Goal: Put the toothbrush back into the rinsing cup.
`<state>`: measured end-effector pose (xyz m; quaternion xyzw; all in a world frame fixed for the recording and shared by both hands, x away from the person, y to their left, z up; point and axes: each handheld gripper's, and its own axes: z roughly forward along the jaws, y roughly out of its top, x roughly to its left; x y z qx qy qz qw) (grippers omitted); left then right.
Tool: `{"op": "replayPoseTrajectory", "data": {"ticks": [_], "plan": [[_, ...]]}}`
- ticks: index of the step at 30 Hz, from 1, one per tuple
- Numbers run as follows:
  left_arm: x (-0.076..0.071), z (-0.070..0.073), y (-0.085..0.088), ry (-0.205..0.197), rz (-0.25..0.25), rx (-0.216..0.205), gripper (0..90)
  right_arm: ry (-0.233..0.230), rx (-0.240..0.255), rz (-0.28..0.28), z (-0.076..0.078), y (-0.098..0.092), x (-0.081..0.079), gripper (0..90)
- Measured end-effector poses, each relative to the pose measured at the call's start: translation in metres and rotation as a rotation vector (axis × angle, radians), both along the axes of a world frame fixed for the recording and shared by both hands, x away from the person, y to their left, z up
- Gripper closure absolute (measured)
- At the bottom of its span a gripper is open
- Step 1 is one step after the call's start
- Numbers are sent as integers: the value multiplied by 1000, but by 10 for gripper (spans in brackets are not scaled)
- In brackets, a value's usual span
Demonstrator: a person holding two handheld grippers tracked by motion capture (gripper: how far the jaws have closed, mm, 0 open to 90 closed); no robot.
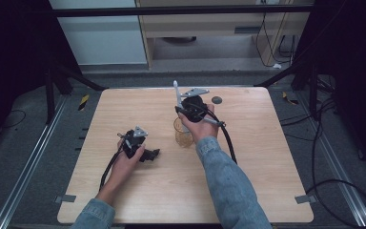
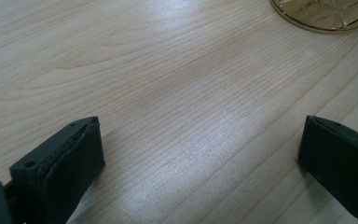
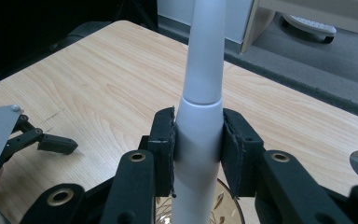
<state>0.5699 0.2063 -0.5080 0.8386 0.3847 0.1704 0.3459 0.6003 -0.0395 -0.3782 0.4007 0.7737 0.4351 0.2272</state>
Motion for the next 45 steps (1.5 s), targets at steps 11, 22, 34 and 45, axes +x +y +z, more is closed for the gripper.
{"op": "replayPoseTrajectory", "data": {"ticks": [11,22,34,45], "plan": [[0,0,0,1,2,-2,0,11,-13,0,-7,1,1,674],[0,0,0,2,-1,2,0,31,-12,-5,-18,0,0,673],[0,0,0,2,-1,2,0,44,-31,3,-23,1,1,673],[0,0,0,2,-1,2,0,64,-42,10,-25,3,1,673]]}}
